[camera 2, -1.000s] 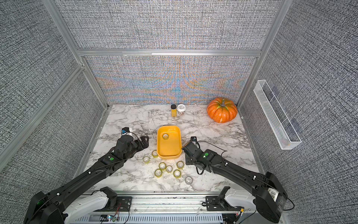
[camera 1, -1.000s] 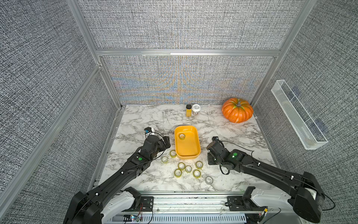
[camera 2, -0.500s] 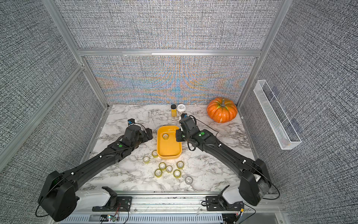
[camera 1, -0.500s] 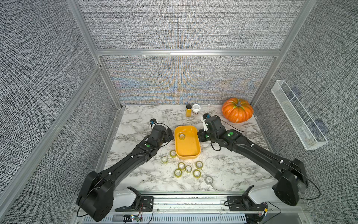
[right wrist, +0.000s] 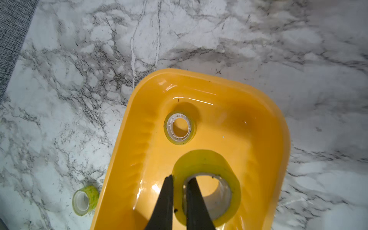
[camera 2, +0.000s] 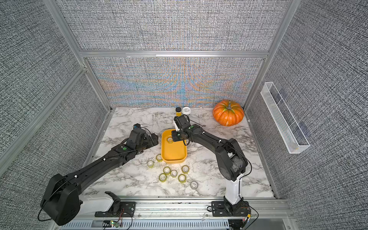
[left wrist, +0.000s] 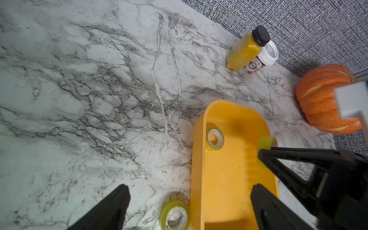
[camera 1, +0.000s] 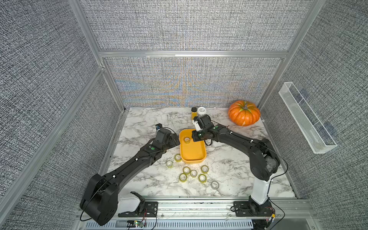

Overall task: Put the transparent tape into the storage box
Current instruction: Place the tape in the storage box.

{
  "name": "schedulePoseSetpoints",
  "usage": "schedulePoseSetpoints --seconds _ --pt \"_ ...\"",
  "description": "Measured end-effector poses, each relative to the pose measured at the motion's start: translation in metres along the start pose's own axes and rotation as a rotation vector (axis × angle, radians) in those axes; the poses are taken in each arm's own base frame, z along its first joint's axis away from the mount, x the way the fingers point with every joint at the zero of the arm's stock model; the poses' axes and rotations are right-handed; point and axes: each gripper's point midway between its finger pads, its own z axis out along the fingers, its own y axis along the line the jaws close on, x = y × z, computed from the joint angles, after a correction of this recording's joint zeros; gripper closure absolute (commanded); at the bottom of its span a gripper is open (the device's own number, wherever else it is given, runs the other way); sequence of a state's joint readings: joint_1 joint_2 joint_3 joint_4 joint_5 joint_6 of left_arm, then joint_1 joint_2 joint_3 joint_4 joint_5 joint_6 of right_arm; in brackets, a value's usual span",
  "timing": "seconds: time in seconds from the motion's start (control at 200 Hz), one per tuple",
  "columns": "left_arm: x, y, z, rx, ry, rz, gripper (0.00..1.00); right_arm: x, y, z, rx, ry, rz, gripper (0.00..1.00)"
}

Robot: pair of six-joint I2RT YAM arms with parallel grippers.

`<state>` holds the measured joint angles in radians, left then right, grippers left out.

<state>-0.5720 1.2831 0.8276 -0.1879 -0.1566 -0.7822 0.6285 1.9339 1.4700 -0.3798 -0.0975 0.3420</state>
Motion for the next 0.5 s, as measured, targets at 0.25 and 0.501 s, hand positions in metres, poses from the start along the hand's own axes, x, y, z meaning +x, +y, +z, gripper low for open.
schedulePoseSetpoints --seconds 0.25,0.501 --pt "0.011 -0.007 -0.004 0.060 0.046 0.042 0.00 0.003 -0.011 0.031 0.055 0.047 -0.015 1.00" --pt "0.007 -0.008 -0.016 0.079 0.026 0.046 0.00 0.008 -0.023 0.040 0.122 0.069 -0.023 0.60"
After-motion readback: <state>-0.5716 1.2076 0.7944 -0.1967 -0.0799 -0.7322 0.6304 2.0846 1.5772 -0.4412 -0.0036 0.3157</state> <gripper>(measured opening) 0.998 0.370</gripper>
